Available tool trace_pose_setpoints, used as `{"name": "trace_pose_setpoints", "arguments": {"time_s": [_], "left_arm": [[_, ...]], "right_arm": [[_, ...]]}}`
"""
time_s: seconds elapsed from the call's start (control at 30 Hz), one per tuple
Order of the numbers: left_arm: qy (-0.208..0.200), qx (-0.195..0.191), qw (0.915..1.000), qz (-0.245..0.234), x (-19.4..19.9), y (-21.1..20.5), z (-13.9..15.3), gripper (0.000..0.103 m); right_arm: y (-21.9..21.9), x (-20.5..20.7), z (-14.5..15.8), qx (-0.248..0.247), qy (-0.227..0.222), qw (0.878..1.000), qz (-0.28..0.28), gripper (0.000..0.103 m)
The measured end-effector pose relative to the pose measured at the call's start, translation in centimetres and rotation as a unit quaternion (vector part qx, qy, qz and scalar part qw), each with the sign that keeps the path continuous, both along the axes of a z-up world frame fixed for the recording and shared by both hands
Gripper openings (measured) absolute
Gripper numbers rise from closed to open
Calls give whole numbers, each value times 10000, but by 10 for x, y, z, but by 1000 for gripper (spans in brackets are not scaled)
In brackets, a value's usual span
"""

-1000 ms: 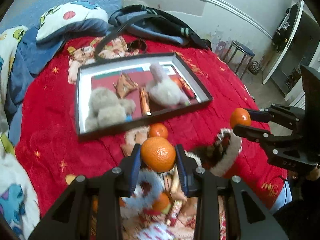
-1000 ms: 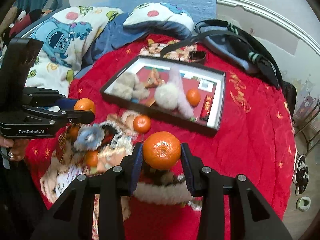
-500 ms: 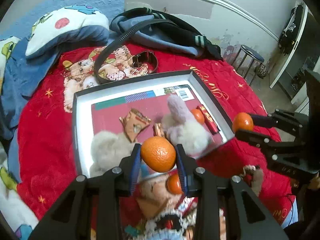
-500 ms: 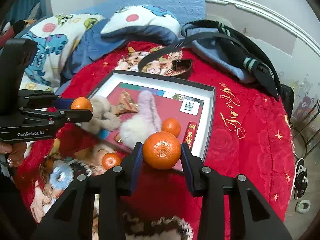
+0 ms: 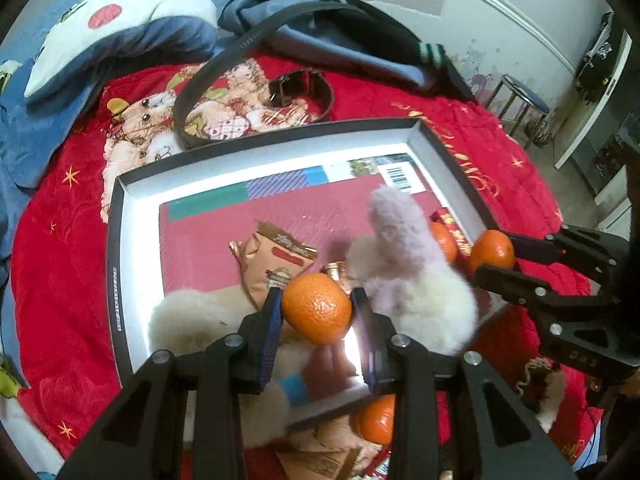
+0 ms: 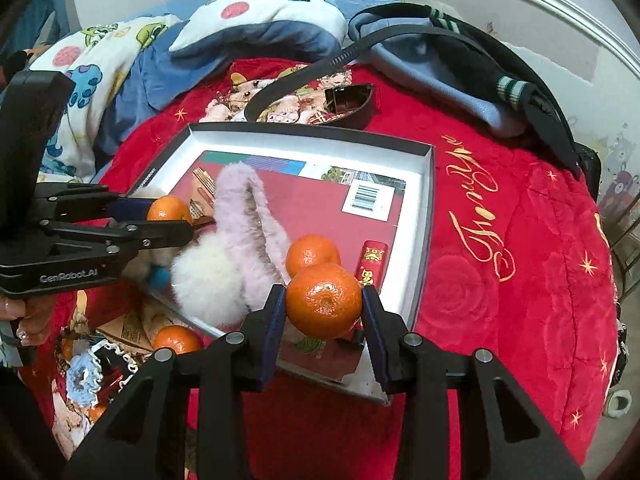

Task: Organize objects
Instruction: 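Carry both tangerines into the tray and open both tools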

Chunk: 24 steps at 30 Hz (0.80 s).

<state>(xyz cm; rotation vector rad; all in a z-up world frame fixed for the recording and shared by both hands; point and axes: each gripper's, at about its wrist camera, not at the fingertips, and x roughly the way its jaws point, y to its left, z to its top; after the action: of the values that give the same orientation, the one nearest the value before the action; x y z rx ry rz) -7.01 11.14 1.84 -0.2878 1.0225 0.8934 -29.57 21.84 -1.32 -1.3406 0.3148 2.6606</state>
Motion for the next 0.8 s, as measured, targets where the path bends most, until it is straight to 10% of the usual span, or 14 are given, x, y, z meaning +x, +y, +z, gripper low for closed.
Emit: {"name": "trace_pose_setpoints", "arguments": {"time_s": [0.8], "left_arm": [[306, 6, 9990, 333, 3, 15, -14, 34]], "right_arm": [[-7, -10, -13, -36, -169, 9997, 199, 37]]}}
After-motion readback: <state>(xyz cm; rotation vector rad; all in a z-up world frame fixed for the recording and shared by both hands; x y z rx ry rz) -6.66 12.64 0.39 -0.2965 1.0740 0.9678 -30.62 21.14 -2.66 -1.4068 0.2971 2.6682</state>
